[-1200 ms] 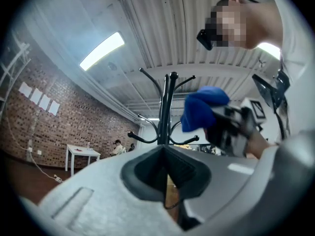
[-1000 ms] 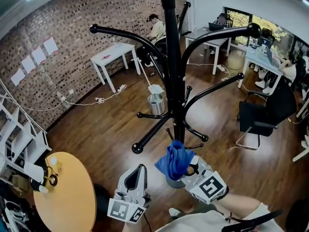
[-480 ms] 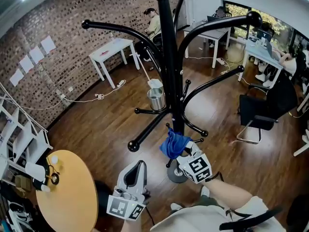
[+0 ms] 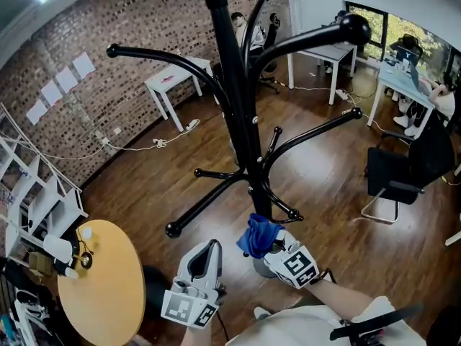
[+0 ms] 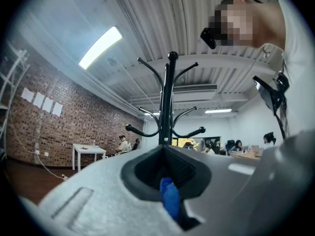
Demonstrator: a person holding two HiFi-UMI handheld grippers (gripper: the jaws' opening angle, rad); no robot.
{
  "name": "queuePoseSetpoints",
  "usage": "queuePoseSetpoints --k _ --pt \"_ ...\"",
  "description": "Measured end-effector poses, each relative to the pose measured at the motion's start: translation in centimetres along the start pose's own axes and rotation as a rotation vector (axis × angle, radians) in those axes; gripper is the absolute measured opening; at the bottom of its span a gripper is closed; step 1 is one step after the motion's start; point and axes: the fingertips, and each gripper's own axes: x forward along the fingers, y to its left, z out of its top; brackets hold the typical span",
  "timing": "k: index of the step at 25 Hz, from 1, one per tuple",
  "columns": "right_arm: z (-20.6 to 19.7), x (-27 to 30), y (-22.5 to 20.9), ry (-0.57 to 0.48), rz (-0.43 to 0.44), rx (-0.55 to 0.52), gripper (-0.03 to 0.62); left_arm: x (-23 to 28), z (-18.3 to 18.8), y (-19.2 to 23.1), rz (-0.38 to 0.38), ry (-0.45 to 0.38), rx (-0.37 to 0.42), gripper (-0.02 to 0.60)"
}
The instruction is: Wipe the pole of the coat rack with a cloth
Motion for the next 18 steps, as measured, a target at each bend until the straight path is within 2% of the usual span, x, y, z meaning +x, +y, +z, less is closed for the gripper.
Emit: queuePoseSetpoints --k 3,5,8,12,14,18 --pt "7.8 -4.2 -0.7 -0.096 0.122 -0.053 0.104 1.7 0.2 -0.9 0.067 -0.019 0.023 0.002" --pt "11.0 -6.1 -2.3 -0.131 0.219 -0.079 0.104 2.9 -0.1 -1.4 0.141 -0.031 0.036 0.002" --pt "13.1 -7.0 -5.1 -0.117 0.345 -0.132 0.104 4.9 -0.8 -2.5 0.259 -0.043 0.037 0.002" --pt "15.6 -6.5 -8.5 -0.111 0.453 -0.189 0.104 7.4 -2.5 -4.6 0.37 -0.045 0.045 0.002" --pt "16.3 -5.3 -9.8 -0.111 0.509 -0.199 0.104 8.3 -3.3 -5.4 0.45 -0.043 0.044 0.002" --pt "14.3 -2.4 -8.7 -0.04 0.641 -0.202 0.106 7.3 -5.0 -7.0 0.595 -0.014 0.023 0.002"
